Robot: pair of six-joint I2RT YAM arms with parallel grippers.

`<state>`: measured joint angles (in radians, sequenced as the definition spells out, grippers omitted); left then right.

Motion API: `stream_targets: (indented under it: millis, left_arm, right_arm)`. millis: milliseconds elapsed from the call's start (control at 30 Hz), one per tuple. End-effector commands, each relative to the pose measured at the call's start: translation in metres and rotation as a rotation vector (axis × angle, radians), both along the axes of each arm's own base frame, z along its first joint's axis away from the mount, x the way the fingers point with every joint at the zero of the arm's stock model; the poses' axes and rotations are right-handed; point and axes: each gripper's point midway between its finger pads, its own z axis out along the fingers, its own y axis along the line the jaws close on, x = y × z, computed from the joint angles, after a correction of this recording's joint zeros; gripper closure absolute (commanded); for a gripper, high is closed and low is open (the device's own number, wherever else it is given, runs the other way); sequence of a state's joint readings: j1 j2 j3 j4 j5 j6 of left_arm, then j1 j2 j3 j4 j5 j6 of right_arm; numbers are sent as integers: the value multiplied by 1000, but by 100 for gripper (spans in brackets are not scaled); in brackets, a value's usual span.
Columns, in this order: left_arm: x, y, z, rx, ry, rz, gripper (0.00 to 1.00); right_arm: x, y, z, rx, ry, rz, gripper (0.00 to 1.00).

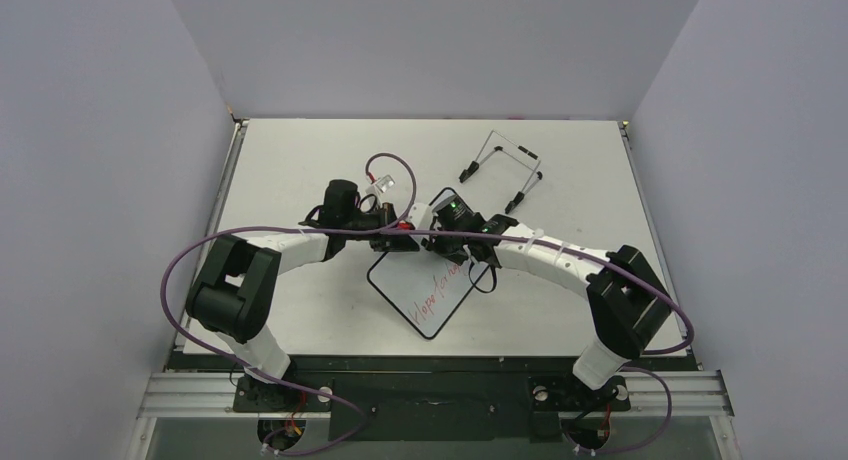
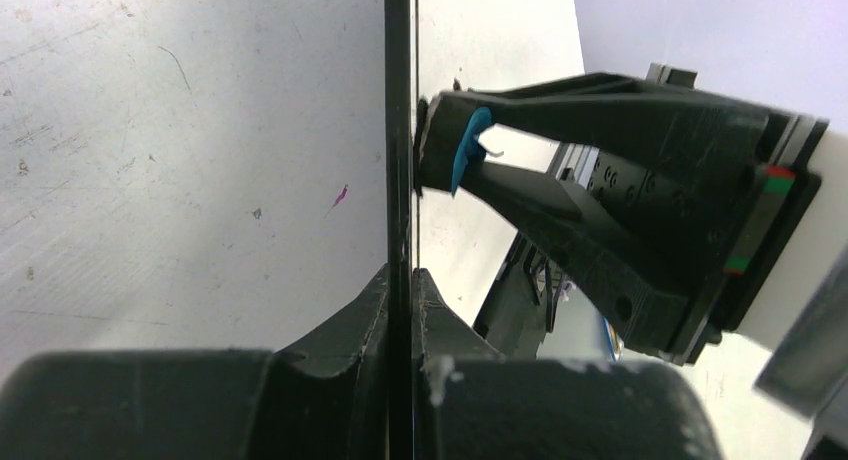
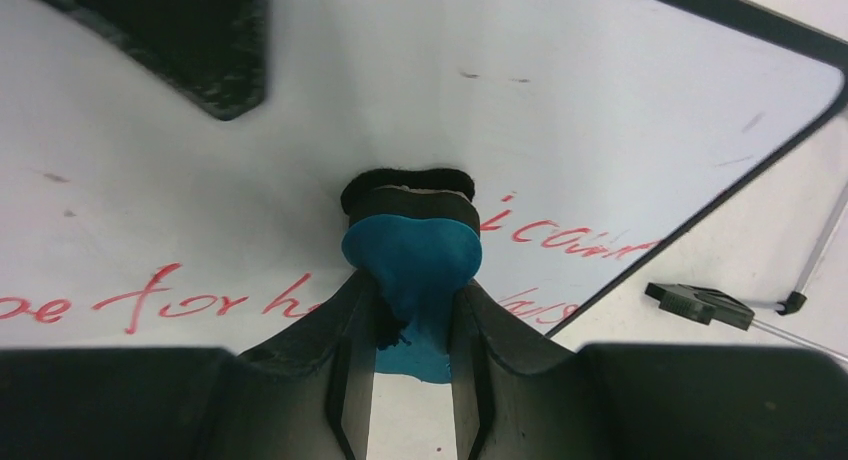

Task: Erase the whiteboard
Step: Erase the whiteboard at the center of the board.

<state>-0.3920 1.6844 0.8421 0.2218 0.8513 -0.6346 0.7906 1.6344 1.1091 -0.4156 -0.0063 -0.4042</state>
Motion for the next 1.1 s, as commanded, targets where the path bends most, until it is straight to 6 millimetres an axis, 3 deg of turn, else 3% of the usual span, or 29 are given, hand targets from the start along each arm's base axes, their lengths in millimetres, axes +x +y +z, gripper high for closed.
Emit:
stream_targets:
  millis: [0,267,433,500,600,733,833,967,1067]
  left_arm:
    - [0,-12,26,-72,-90,-64,100]
    - [-1,-13,25,-70,-87,-65,100]
    - [-1,-13,26,-69,-87,-62,100]
    - [-1,-13,26,-68,-86,-60,100]
    - [-1,-13,27,-69,-89,-61,100]
    - [-2,-13,27,-67,-89,-63,100]
    - [-2,-12,27,-68,-91,-63,100]
    - [-1,-13,28,-70,-91,-64,100]
    - [-1,-13,28,-70,-90,-64,100]
  right_arm:
    - [39,-8,17,43,-109,-158,100]
    - [31,7,24,37,-154,-116,100]
    - [-9,35,14,56,-42,78,100]
    - [-13,37,15,64,-26,99,100]
    - [6,26,18,59,-68,8,100]
    - [44,-7,19,54,-137,-200,100]
    - [50,-15,15,52,-137,-237,100]
    - [20,9,8,48,-38,-39,100]
    - [-29,27,-5,5,112,235,100]
